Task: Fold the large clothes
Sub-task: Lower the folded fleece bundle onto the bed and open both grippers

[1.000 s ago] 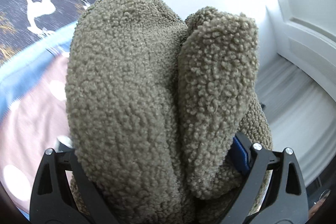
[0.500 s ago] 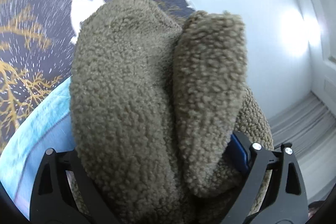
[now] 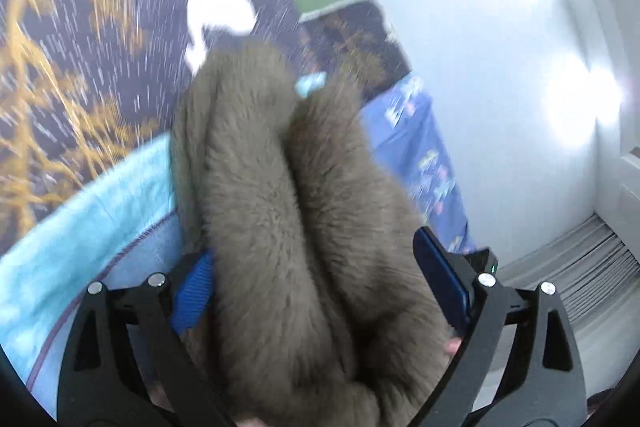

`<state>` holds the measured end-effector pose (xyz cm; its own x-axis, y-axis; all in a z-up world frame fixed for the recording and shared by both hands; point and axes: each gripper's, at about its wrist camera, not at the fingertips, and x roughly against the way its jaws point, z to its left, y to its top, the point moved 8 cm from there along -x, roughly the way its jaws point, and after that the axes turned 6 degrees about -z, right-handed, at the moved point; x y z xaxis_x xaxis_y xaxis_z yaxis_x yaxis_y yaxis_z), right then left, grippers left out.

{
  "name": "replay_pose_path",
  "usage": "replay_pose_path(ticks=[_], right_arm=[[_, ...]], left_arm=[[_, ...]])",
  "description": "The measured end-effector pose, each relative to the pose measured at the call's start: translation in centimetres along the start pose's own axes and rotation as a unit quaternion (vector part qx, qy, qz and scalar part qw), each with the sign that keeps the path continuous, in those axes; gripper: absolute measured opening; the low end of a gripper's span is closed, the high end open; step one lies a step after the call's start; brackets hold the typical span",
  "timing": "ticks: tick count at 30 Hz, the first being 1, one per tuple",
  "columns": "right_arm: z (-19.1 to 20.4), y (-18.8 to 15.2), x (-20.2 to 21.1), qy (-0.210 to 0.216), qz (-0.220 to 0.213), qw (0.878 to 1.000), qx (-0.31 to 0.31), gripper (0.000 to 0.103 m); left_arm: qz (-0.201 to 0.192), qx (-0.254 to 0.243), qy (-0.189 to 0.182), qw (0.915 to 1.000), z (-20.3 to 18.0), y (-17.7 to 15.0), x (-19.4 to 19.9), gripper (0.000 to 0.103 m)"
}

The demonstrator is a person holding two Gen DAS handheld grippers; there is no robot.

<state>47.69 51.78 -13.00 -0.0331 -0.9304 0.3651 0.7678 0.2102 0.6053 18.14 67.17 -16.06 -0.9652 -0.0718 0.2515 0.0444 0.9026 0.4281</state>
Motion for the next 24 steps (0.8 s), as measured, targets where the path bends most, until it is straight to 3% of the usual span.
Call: replay_pose_path(ticks=[1, 3, 4, 5, 6, 9, 11, 13, 15, 16, 17, 20, 24], right_arm=[[0.3, -0.2, 0.9, 0.003, -0.011, 1.000, 0.007, 0.083], [1.6, 0.1, -0.2, 0.014, -0.016, 1.000, 0.020, 0.065], [2.0, -0.6, -0.8, 0.013, -0.003, 1.000, 0.025, 0.050], [2.6, -1.8, -0.9, 0.009, 0.011, 1.000, 0.027, 0.044], [2.9, -2.9, -1.5, 0.006, 0.025, 0.999, 0.027, 0.036], [2.7, -3.2, -1.2, -0.005, 0.031, 0.999, 0.043, 0.035], [3.3, -2.9, -1.8, -0.008, 0.034, 0.998, 0.045, 0.035], [3.6, -3.0, -1.5, -0.013, 0.039, 0.998, 0.041, 0.034], [3.1, -3.3, -1.7, -0.022, 0.044, 0.998, 0.034, 0.033], [2.9, -3.5, -1.9, -0.029, 0.048, 0.998, 0.034, 0.033], [2.6, -3.9, -2.4, -0.039, 0.058, 0.997, 0.038, 0.031], [2.9, -5.3, -3.6, -0.057, 0.067, 0.994, 0.064, 0.031], [4.2, -5.3, -3.1, -0.092, 0.043, 0.989, 0.104, 0.031]], left_arm=[[-0.022, -0.018, 0.001, 0.9996, -1.4, 0.6, 1.3, 0.092], [-0.047, -0.067, 0.007, 0.9966, -5.1, 1.2, 3.1, 0.068], [-0.048, -0.091, 0.015, 0.9945, -6.9, 1.6, 3.1, 0.043], [-0.047, -0.112, 0.024, 0.9924, -8.9, 1.6, 2.8, 0.029], [-0.047, -0.124, 0.022, 0.9909, -10.4, 1.5, 2.1, 0.026], [-0.060, -0.198, 0.045, 0.9772, -15.2, 1.1, -0.5, 0.024], [-0.061, -0.239, 0.082, 0.9656, -17.1, 1.1, -4.0, 0.024], [-0.051, -0.274, 0.159, 0.9471, -16.0, 1.6, -9.1, 0.025], [-0.030, -0.298, 0.250, 0.9208, -12.8, 0.5, -11.6, 0.025], [-0.021, -0.292, 0.279, 0.9145, -11.0, 0.9, -13.2, 0.025], [0.002, -0.265, 0.310, 0.9132, -7.5, 0.4, -14.4, 0.025], [-0.011, -0.234, 0.311, 0.9210, -3.4, 0.3, -14.7, 0.025], [-0.016, -0.255, 0.329, 0.9090, -3.3, 0.1, -14.5, 0.025]])
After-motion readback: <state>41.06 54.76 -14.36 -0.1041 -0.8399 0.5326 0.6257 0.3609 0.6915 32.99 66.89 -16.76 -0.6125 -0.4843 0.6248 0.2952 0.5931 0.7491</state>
